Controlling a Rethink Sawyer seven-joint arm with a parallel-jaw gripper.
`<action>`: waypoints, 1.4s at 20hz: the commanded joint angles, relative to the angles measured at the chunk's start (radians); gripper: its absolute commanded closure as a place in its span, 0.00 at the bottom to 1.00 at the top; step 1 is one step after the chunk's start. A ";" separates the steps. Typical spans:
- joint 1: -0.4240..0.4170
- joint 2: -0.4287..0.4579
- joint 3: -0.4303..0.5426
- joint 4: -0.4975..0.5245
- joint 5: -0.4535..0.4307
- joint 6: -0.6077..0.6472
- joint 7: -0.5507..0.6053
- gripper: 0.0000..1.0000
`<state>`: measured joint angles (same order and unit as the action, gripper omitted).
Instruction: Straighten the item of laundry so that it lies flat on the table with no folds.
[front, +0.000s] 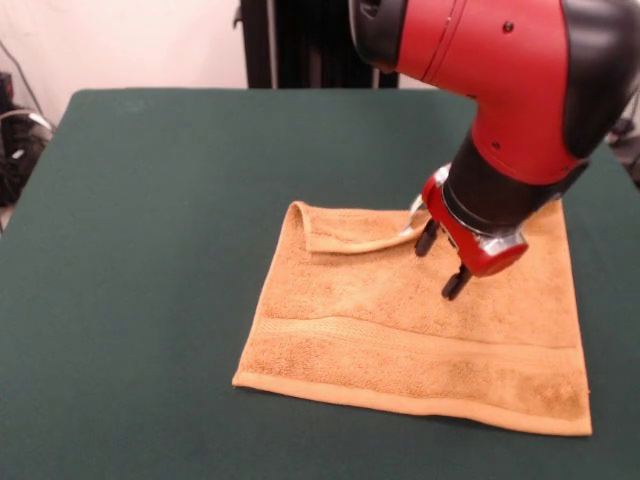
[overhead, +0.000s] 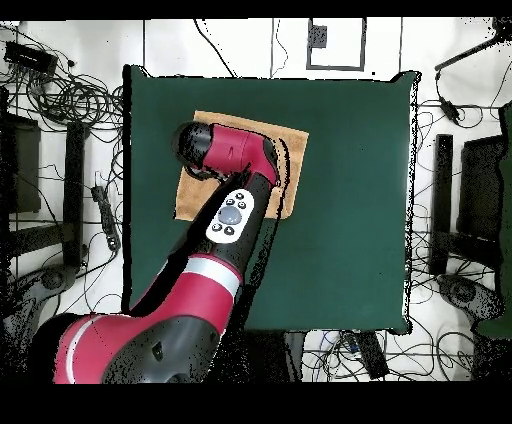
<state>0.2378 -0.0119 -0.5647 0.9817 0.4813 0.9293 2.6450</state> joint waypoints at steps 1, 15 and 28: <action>0.035 -0.021 0.133 0.138 -0.012 -0.076 0.113 0.00; 0.041 -0.021 0.151 0.171 -0.010 -0.122 0.112 0.00; 0.052 -0.018 0.157 0.187 -0.007 -0.109 0.120 0.00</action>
<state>0.2513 -0.0485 -0.5543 1.0732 0.4813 0.8599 2.6450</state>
